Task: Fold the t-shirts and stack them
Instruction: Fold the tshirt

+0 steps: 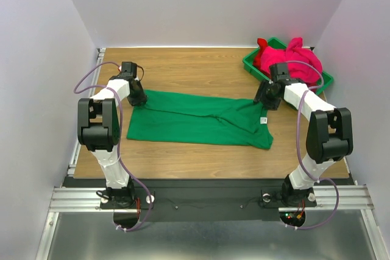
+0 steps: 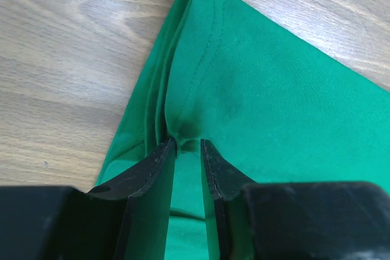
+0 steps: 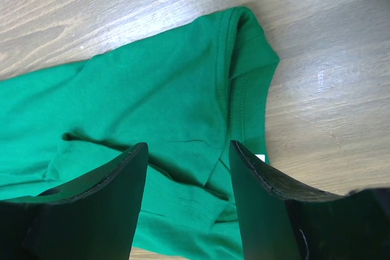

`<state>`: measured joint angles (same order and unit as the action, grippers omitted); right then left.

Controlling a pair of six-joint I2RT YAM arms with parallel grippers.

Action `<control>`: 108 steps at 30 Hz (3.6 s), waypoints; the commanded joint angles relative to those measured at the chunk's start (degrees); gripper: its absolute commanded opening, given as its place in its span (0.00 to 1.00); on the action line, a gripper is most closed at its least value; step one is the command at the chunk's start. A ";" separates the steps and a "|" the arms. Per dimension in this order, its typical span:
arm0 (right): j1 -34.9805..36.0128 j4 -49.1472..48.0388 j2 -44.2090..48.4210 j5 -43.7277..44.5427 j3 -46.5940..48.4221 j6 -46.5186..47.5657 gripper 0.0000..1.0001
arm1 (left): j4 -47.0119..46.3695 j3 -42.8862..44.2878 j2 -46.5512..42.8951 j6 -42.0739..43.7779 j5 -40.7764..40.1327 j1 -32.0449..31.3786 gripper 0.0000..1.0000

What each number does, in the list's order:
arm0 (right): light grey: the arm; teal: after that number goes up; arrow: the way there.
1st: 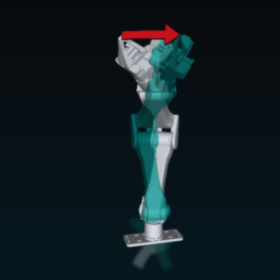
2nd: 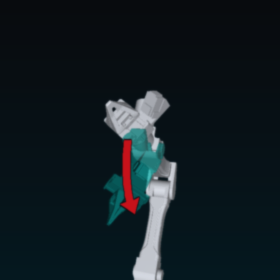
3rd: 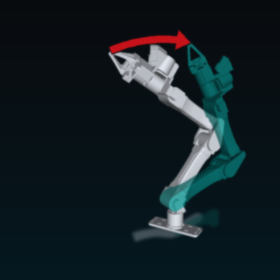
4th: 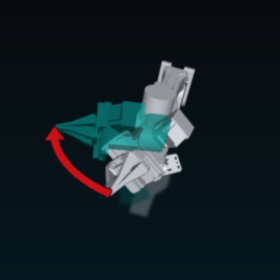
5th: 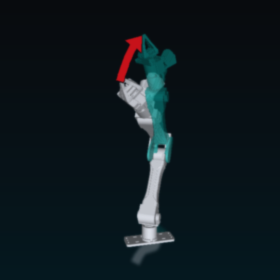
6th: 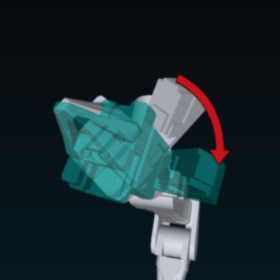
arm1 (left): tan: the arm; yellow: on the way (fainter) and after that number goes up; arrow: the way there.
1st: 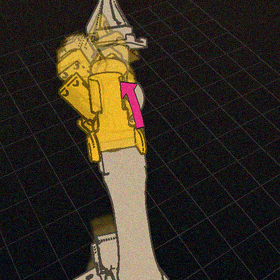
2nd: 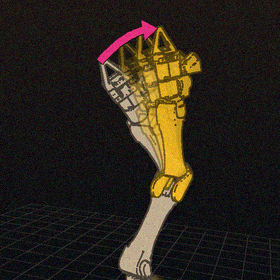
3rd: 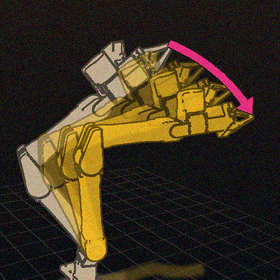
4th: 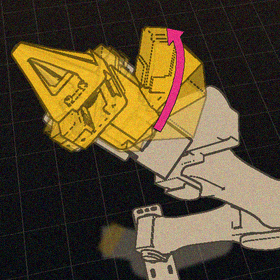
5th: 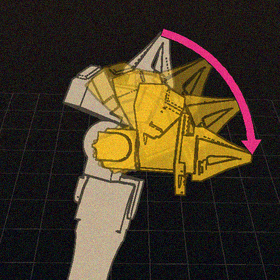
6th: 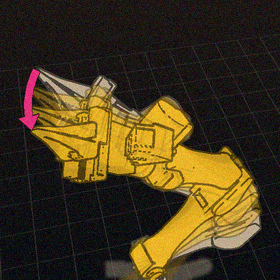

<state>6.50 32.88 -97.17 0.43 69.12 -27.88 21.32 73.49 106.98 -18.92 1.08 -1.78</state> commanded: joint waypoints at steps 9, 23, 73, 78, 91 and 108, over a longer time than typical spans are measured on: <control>1.23 -0.98 0.57 -0.16 1.63 -0.16 0.61 | 0.12 -0.55 -0.54 1.60 -3.80 0.02 0.36; 2.90 -0.98 -0.48 -0.08 2.95 -0.51 0.61 | -0.14 -1.33 0.25 2.13 -4.77 -0.33 0.29; 17.40 -0.80 -14.10 -4.03 12.09 1.51 0.26 | 2.50 0.16 -2.56 3.01 -3.54 -0.33 0.00; 17.76 -0.45 -13.05 -3.24 12.79 1.16 0.01 | 3.11 0.86 -3.61 2.83 -3.63 -0.33 0.00; 19.77 3.67 -5.67 -1.75 9.37 -0.42 0.00 | 4.43 2.00 -6.61 2.74 -3.54 -0.33 0.00; 22.94 11.94 -0.22 1.51 8.40 -0.25 0.00 | 5.66 -2.13 -9.68 2.66 -7.06 -0.33 0.00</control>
<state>28.53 42.15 -101.16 -0.19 77.82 -27.86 25.71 72.55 101.10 -16.58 -3.99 -1.87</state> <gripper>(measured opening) 0.030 0.022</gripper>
